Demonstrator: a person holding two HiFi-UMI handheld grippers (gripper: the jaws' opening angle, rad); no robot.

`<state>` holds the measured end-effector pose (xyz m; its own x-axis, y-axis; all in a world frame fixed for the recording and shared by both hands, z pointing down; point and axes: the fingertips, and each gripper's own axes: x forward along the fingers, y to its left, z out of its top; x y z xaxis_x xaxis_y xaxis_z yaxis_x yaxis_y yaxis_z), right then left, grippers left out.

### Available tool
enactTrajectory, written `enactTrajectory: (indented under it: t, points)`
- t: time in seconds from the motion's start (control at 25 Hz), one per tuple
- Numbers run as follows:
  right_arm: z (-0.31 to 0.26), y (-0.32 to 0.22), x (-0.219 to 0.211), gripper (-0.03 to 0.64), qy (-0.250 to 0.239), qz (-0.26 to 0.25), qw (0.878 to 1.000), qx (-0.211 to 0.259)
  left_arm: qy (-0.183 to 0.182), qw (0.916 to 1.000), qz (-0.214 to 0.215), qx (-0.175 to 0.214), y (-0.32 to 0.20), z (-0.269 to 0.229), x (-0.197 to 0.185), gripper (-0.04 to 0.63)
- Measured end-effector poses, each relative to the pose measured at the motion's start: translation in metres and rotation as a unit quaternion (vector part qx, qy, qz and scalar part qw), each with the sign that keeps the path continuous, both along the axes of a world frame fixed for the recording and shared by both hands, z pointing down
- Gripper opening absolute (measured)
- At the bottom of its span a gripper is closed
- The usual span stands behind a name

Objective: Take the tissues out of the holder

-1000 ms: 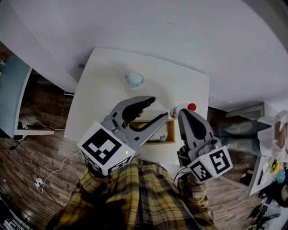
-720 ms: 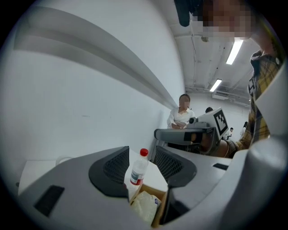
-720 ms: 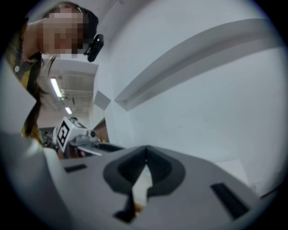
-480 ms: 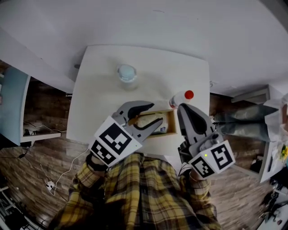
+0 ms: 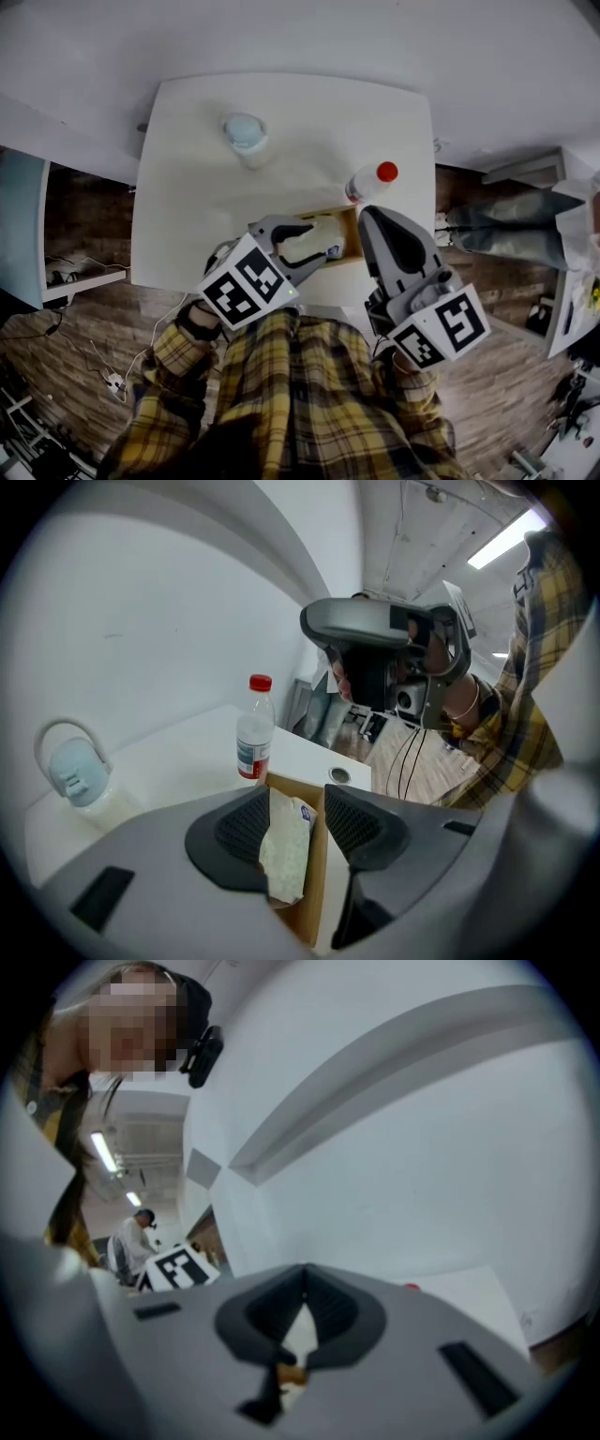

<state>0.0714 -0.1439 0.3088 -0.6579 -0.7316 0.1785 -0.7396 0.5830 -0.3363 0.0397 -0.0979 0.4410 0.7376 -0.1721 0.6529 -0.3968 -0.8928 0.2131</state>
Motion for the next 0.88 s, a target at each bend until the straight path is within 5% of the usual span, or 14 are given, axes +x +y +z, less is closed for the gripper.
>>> enactTrajectory:
  t: [0.4,0.88]
  points:
    - [0.023,0.004,0.006,0.011,-0.007,0.005,0.999,-0.034,-0.103,0.9917,0.062,-0.044,0.014,0.074,-0.003,0.181]
    - [0.036,0.001,0.014,0.011,-0.023,0.02,0.998,-0.05,-0.218,0.9654,0.137,-0.038,0.02,0.133,-0.004,0.181]
